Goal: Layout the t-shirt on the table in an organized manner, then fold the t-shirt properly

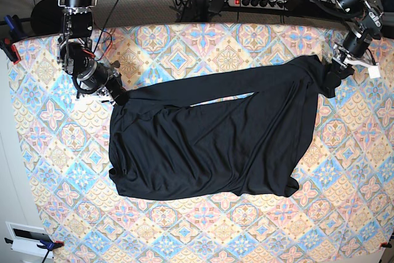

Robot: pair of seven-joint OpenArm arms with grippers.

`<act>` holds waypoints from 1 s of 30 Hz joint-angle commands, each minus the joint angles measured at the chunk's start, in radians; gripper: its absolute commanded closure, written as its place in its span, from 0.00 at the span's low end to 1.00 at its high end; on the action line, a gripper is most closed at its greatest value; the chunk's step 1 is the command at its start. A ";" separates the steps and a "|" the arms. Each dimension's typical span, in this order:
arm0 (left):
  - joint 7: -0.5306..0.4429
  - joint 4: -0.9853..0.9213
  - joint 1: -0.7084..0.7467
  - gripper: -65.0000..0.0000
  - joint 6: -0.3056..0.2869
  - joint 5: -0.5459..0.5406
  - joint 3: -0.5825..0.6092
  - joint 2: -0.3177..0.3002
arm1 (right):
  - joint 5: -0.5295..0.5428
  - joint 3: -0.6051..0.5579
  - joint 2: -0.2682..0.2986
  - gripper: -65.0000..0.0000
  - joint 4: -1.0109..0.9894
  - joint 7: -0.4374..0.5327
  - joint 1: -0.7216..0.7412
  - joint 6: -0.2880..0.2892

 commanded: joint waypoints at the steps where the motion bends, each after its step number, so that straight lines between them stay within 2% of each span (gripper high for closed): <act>1: -0.010 0.014 -0.002 0.56 -0.004 -0.027 0.007 -0.020 | -0.059 -0.003 0.011 1.00 -0.010 -0.029 -0.017 -0.052; 12: 0.037 0.014 -0.002 0.56 -0.004 -0.024 0.030 -0.003 | -0.059 -0.003 0.011 1.00 -0.010 -0.029 -0.017 -0.052; 15: 0.031 0.014 -0.005 0.65 -0.004 0.000 0.027 -0.002 | -0.059 -0.003 0.011 1.00 -0.010 -0.029 -0.017 -0.052; 20: 0.030 0.014 -0.009 1.00 -0.004 0.017 0.027 0.000 | -0.059 -0.003 0.011 1.00 -0.010 -0.029 -0.017 -0.052; 30: 0.036 0.023 -0.005 1.00 -0.008 0.009 0.025 -0.014 | -0.059 0.002 0.011 1.00 0.039 -0.029 -0.017 -0.052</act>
